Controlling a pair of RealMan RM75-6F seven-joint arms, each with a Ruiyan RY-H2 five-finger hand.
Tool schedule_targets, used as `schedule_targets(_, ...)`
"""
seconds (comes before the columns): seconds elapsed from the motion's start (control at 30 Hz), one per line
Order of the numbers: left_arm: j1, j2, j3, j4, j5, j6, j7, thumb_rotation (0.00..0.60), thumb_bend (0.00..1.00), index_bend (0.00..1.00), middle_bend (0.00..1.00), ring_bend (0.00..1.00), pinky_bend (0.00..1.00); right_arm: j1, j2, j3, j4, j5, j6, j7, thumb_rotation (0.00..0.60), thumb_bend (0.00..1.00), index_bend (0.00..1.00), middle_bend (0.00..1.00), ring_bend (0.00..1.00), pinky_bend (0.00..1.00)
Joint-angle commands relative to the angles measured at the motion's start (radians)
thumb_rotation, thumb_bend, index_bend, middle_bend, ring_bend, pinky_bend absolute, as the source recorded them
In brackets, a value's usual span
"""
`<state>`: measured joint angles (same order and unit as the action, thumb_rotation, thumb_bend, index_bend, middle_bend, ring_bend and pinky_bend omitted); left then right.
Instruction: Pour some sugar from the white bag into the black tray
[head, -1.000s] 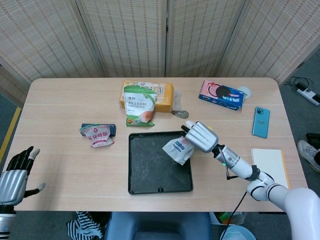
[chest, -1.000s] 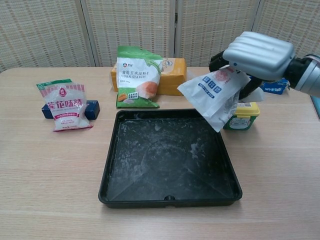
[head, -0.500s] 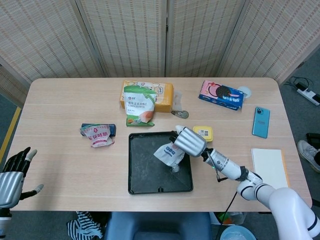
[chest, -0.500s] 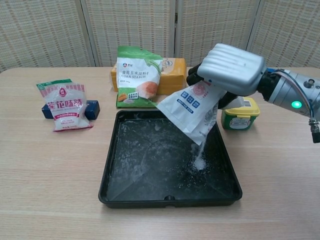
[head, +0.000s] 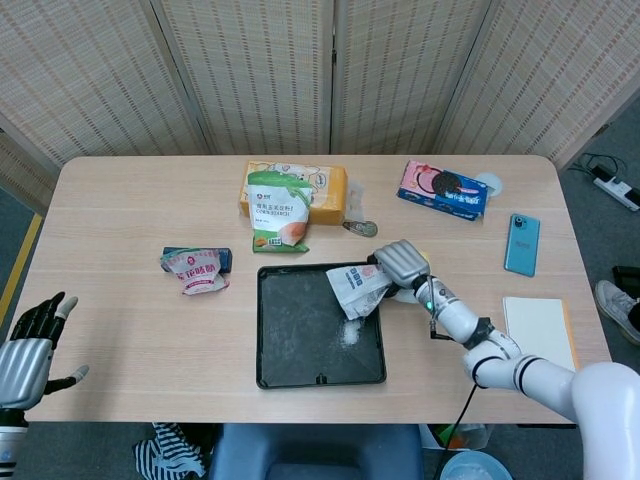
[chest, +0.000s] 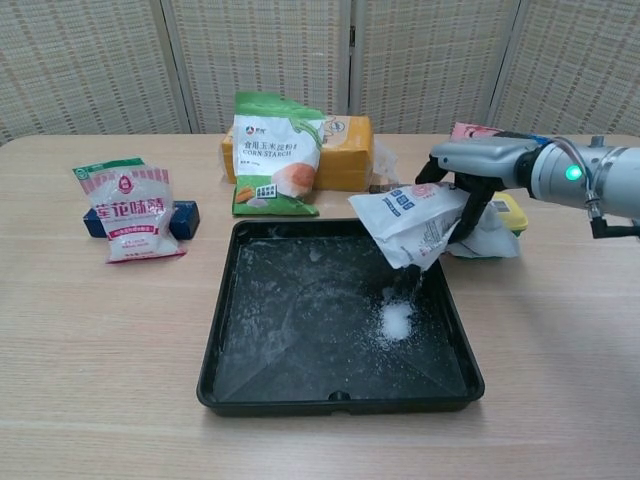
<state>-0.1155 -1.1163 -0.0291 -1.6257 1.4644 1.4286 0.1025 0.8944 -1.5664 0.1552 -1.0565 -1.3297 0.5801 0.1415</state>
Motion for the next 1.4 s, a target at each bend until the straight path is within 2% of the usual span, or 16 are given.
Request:
schedule_targets(0.03, -0.003, -0.006, -0.004, 0.002, -0.011, -0.006, 0.013, 0.600, 0.18, 0.00, 0.02, 0.08, 0.13, 0.065, 0.131, 0.078, -0.117, 0.170, -0.248, 0.157, 0.600, 0.19, 0.92, 0.88, 0.98, 1.00)
schedule_targets(0.2, -0.003, -0.019, -0.010, 0.004, -0.022, -0.002, 0.040, 0.600, 0.18, 0.00, 0.02, 0.08, 0.13, 0.042, 0.190, 0.114, -0.163, 0.139, -0.281, 0.243, 0.600, 0.19, 0.92, 0.88, 0.98, 1.00)
schedule_targets(0.43, -0.009, -0.033, -0.014, 0.009, -0.031, -0.009, 0.072, 0.600, 0.18, 0.00, 0.02, 0.08, 0.13, -0.028, 0.315, 0.132, -0.291, 0.024, -0.209, 0.326, 0.600, 0.19, 0.92, 0.88, 0.98, 1.00)
schedule_targets(0.57, -0.009, -0.040, -0.015, 0.007, -0.035, -0.006, 0.089, 0.600, 0.18, 0.00, 0.02, 0.08, 0.13, -0.085, 0.414, 0.100, -0.382, -0.041, -0.159, 0.355, 0.600, 0.19, 0.92, 0.88, 0.98, 1.00)
schedule_targets(0.77, -0.006, -0.052, -0.011, 0.003, -0.025, 0.007, 0.123, 0.600, 0.18, 0.00, 0.02, 0.08, 0.13, -0.196, 0.523, 0.003, -0.458, -0.148, -0.040, 0.386, 0.600, 0.19, 0.92, 0.88, 0.98, 1.00)
schedule_targets(0.93, -0.006, -0.064, -0.005, 0.000, -0.017, 0.009, 0.150, 0.600, 0.18, 0.00, 0.02, 0.08, 0.13, -0.278, 0.521, -0.088, -0.408, -0.231, 0.081, 0.409, 0.600, 0.19, 0.92, 0.88, 0.98, 1.00)
schedule_targets(1.1, -0.010, -0.067, -0.003, -0.002, -0.016, 0.003, 0.157, 0.600, 0.18, 0.00, 0.02, 0.08, 0.13, -0.334, 0.441, -0.150, -0.277, -0.280, 0.187, 0.421, 0.600, 0.19, 0.92, 0.88, 0.97, 1.00)
schedule_targets(1.23, -0.013, -0.064, -0.003, -0.003, -0.015, -0.004, 0.149, 0.600, 0.18, 0.00, 0.02, 0.08, 0.13, -0.339, 0.359, -0.181, -0.170, -0.294, 0.202, 0.463, 0.600, 0.19, 0.92, 0.88, 0.97, 1.00)
schedule_targets(1.4, -0.016, -0.058, -0.002, -0.002, -0.015, -0.011, 0.135, 0.600, 0.18, 0.00, 0.02, 0.08, 0.13, -0.310, 0.270, -0.210, -0.056, -0.307, 0.169, 0.492, 0.600, 0.19, 0.92, 0.88, 0.97, 1.00)
